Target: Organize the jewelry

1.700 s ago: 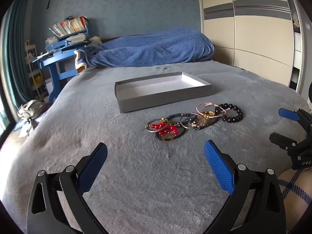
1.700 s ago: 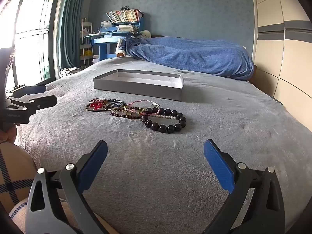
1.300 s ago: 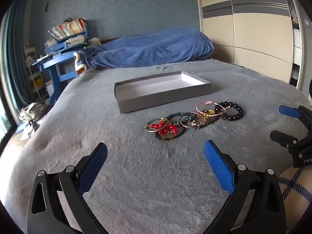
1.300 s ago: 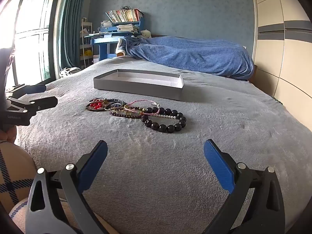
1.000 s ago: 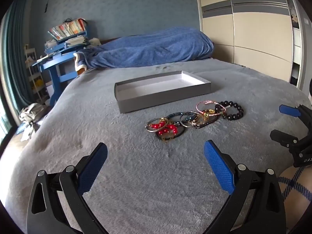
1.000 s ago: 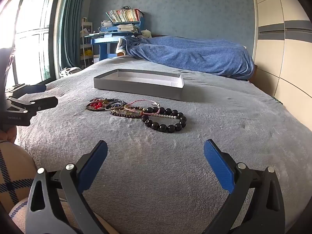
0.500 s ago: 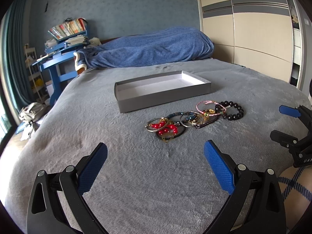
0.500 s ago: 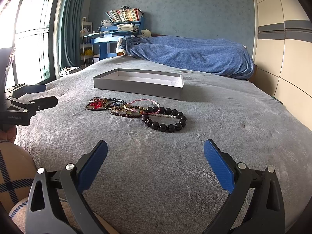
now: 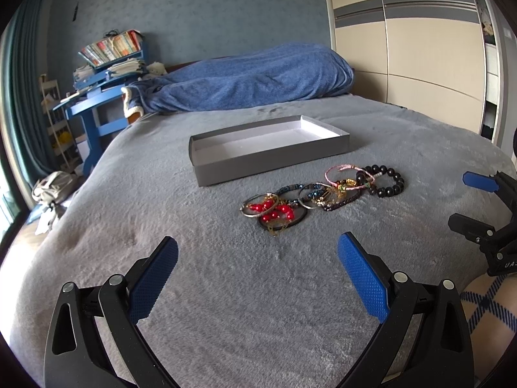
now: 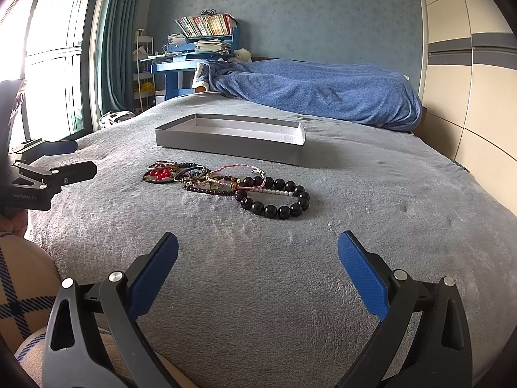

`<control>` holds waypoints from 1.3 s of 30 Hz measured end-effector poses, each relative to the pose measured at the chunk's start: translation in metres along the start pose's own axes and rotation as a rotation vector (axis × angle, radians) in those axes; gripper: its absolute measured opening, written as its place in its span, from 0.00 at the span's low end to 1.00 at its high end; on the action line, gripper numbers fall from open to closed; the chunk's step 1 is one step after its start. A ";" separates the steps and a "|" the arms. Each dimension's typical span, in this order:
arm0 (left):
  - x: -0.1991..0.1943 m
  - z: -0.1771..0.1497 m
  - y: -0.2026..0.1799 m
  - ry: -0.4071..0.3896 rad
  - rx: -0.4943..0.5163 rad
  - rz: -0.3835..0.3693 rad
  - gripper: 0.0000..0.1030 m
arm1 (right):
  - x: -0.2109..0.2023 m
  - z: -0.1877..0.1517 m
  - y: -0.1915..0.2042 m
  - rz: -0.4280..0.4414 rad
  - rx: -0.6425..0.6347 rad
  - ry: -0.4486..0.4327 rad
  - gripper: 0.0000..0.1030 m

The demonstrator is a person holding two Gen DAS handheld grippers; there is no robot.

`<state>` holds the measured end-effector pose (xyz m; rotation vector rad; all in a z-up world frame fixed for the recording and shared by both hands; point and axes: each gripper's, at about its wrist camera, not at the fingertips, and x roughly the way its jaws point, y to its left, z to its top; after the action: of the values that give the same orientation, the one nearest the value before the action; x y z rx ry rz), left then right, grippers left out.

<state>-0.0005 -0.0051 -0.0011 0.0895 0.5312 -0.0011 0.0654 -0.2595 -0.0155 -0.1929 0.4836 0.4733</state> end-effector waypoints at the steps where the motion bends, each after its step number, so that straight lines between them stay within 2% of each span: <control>1: 0.000 0.000 0.000 0.000 0.000 0.000 0.95 | 0.000 0.000 0.000 0.000 0.000 0.000 0.95; 23: 0.003 -0.005 0.003 0.009 -0.013 -0.018 0.95 | -0.001 0.000 0.000 0.000 0.001 0.001 0.95; 31: 0.005 -0.005 0.001 0.015 -0.001 0.001 0.95 | -0.001 0.000 0.000 0.001 0.001 0.000 0.95; 39: 0.004 -0.003 0.009 0.015 -0.035 0.017 0.95 | -0.001 0.000 -0.001 0.007 0.003 0.013 0.95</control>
<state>0.0017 0.0044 -0.0050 0.0595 0.5452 0.0254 0.0648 -0.2612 -0.0152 -0.1909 0.4975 0.4788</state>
